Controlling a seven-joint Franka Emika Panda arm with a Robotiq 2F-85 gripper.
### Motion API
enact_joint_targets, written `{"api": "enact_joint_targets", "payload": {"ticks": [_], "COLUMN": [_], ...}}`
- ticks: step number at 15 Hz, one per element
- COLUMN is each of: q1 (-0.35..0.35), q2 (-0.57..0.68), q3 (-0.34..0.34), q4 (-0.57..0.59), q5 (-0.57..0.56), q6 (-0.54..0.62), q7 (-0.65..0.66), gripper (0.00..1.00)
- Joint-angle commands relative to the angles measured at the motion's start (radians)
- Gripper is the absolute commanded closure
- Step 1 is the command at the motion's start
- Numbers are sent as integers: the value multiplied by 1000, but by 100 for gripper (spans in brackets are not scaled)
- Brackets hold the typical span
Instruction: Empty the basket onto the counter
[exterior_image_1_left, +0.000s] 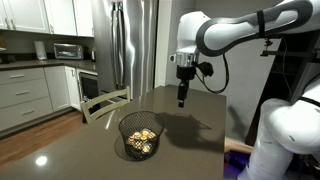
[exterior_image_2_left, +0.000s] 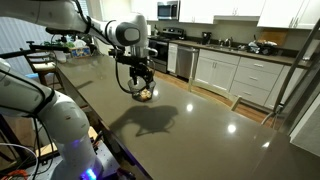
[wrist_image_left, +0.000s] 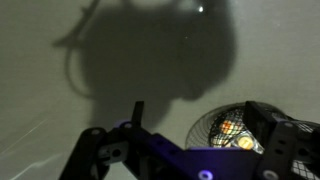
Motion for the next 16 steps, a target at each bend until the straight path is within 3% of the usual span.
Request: {"api": "enact_joint_targets", "payload": {"ticks": [1,8,16], "q1": [26,-25,-13], "q2": [65,165,281], "q3": [12,70,80], "q4": [48,53,76], "q5": [94,49,73], "q6": [54,305,324], "q7": [59,249,318], "gripper": [0,0,0]}}
